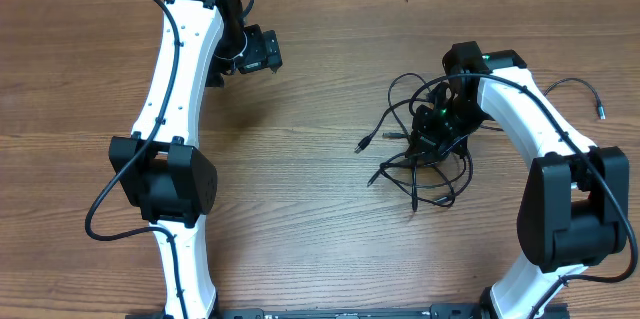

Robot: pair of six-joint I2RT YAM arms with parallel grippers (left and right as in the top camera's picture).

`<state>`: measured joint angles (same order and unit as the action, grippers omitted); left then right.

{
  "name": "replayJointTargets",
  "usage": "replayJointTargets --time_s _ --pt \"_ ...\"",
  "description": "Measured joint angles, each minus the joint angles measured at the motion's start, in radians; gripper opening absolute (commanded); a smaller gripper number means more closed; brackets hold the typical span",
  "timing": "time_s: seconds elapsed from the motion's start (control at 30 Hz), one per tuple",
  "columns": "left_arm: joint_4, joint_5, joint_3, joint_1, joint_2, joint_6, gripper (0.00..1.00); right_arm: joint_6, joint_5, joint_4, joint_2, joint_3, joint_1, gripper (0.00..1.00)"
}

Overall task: Untangle cables
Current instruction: 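Lift the grasped cable with the right gripper and pull it up-right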

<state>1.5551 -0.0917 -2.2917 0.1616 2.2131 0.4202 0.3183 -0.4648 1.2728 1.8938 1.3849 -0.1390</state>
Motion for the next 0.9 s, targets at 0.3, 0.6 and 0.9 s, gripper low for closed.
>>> replayJointTargets --time_s 0.3,0.6,0.9 --pt "0.0 0.0 0.0 0.0 0.0 0.0 0.99 -0.005 -0.197 0.05 0.0 0.04 0.0 0.04" --pt "0.0 0.0 0.0 0.0 0.0 0.0 1.0 -0.06 -0.203 0.28 0.0 0.506 0.0 0.04" --pt "0.0 0.0 0.0 0.0 0.0 0.0 0.99 -0.072 -0.134 0.274 0.0 0.978 0.0 0.04"
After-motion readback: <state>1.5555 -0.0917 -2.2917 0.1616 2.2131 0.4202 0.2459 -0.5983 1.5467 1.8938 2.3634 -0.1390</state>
